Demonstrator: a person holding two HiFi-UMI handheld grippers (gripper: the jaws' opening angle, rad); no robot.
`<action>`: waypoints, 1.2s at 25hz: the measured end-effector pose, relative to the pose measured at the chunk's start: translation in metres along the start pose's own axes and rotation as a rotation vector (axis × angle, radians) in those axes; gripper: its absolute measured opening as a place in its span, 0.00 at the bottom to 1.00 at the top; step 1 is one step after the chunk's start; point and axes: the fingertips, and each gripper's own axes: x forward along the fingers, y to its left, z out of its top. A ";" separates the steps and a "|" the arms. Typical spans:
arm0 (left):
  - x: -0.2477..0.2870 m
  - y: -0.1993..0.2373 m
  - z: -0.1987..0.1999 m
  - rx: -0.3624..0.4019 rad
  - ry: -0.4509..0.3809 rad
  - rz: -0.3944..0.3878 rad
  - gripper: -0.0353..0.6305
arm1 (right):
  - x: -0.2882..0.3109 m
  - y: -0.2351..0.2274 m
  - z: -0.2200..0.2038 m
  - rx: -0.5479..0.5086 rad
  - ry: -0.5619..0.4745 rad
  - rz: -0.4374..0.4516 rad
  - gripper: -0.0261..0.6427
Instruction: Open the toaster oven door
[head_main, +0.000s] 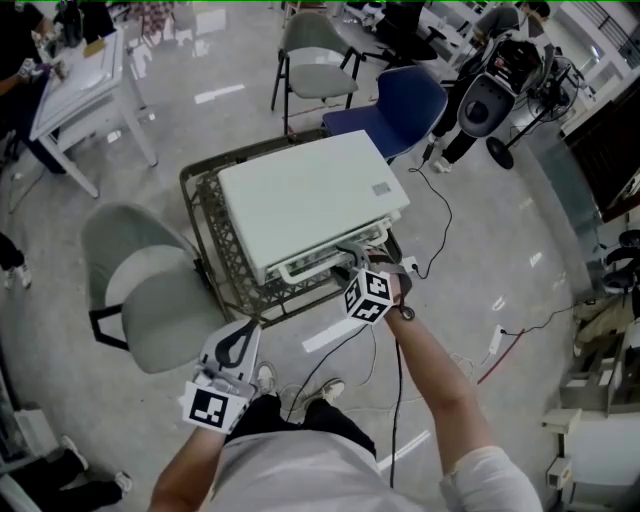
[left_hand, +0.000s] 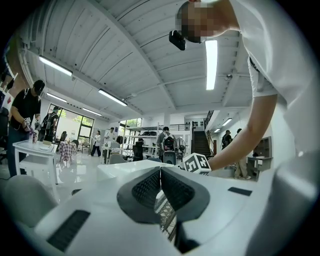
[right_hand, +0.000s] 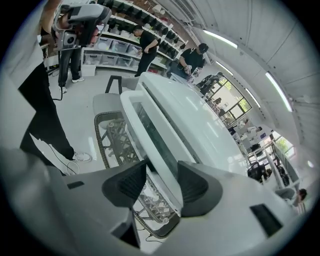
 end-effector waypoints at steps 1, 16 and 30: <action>-0.001 0.000 0.000 -0.002 0.001 0.000 0.09 | -0.001 0.002 -0.001 0.006 0.000 0.000 0.34; 0.009 -0.018 0.000 -0.012 -0.004 -0.053 0.09 | -0.018 0.044 -0.023 0.153 0.012 0.026 0.36; 0.009 -0.021 -0.001 -0.010 -0.004 -0.073 0.09 | -0.022 0.072 -0.038 0.208 0.046 0.050 0.36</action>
